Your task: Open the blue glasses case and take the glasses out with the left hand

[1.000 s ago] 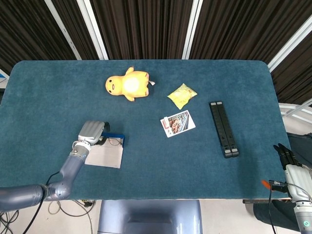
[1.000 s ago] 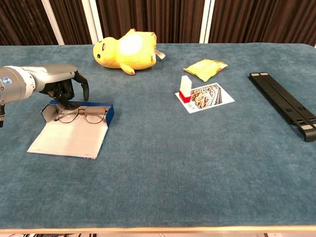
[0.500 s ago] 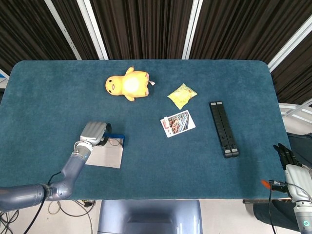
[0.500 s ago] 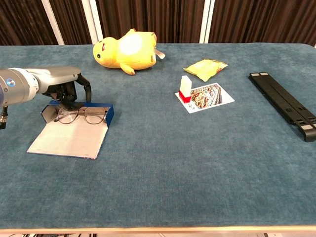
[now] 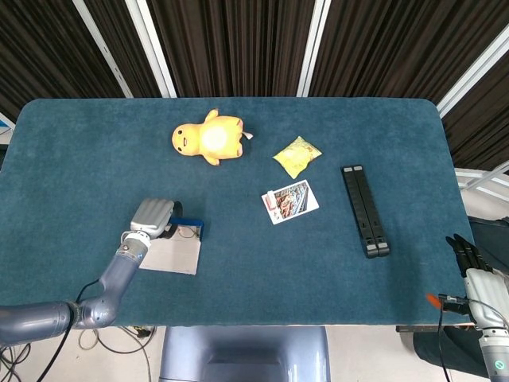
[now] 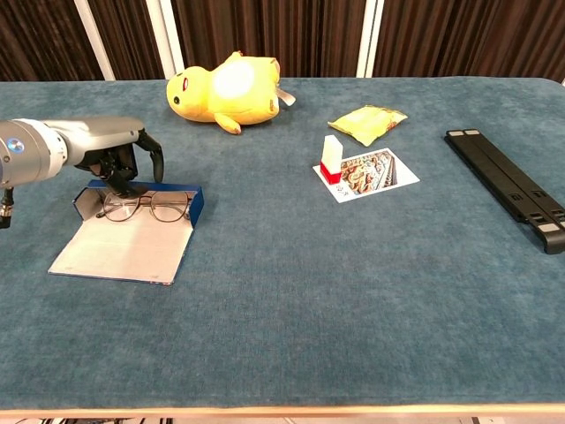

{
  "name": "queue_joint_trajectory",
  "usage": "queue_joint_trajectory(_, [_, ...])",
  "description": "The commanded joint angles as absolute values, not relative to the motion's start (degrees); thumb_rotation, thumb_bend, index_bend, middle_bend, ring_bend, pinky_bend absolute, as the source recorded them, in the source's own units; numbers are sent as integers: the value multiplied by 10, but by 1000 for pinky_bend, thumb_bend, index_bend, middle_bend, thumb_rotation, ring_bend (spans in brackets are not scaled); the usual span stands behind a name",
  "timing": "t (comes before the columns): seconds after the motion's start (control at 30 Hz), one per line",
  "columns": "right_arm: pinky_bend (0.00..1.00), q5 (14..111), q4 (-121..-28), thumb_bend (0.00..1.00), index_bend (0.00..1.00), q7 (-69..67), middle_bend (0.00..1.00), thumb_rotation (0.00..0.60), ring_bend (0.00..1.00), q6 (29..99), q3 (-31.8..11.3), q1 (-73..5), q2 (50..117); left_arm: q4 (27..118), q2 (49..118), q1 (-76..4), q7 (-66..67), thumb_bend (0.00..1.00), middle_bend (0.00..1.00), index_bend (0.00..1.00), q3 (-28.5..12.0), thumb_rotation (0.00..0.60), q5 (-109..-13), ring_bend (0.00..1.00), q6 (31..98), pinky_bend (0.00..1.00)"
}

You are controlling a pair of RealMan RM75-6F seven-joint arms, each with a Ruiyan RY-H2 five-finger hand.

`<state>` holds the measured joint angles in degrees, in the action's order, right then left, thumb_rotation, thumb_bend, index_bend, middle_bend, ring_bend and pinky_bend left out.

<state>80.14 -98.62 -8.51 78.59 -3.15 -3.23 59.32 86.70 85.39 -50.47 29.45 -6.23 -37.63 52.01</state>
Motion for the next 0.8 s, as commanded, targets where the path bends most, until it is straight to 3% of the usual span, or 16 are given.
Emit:
queue_joint_trajectory(0.03, [199,802,-986,155,0,-85,0,600,0,786,-32,-32,593,863,857,-505,295,421,937,438,-62,600,-373,856,519,940])
queue_joint_trajectory(0.4, [200,801,-986,154,0,-85,0,600,0,786,-32,-32,593,858,860,-505,297,422,937,446,-61,600,-371,856,517,940])
queue_joint_trajectory(0.8, [200,801,-987,155,0,-86,0,600,0,786,-32,-32,593,850,867,-504,297,422,950,557,-61,600,-368,866,521,946])
